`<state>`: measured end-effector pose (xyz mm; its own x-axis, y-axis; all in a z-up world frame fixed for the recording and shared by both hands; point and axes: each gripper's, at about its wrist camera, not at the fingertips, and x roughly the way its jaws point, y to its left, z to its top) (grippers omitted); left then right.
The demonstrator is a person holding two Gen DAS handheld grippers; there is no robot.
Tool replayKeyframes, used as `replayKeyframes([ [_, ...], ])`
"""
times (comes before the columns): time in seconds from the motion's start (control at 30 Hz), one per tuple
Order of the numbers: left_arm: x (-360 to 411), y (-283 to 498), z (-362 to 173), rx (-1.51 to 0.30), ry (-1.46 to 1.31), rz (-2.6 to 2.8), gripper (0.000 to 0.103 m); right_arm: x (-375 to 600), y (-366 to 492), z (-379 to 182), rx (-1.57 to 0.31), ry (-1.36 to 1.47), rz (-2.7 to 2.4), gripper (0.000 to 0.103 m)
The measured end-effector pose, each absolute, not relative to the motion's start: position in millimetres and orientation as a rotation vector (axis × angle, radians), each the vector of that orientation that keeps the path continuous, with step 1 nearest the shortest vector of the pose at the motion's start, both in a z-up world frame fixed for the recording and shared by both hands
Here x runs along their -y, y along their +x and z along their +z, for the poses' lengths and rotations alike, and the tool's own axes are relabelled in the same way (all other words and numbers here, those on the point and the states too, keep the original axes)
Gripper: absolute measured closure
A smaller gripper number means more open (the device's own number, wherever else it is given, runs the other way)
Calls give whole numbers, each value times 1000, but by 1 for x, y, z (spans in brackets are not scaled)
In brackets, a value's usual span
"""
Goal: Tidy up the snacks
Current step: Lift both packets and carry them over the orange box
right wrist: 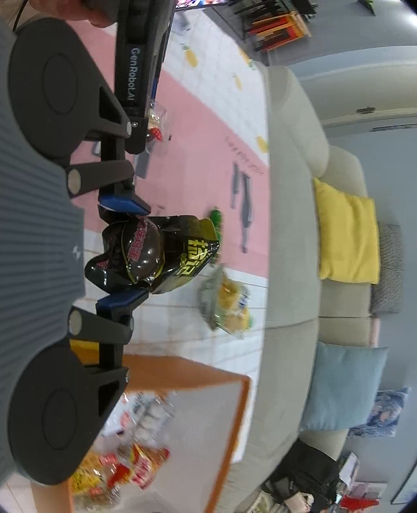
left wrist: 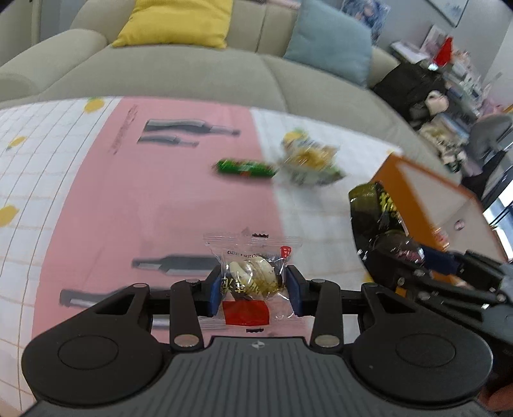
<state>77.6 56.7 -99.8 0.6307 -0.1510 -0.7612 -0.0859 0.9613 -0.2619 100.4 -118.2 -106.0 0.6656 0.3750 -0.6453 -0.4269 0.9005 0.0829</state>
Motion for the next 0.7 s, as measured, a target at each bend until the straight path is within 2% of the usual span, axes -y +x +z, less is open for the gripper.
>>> replayKeyframes([
  [0.3,-7,104,-41,-809,-291,-171,58,180,108,-66,-692,-47,396,55],
  [0.7,99,160,-20,-848,-192,-395,58,284,143,-34,-814,-80,312,55],
])
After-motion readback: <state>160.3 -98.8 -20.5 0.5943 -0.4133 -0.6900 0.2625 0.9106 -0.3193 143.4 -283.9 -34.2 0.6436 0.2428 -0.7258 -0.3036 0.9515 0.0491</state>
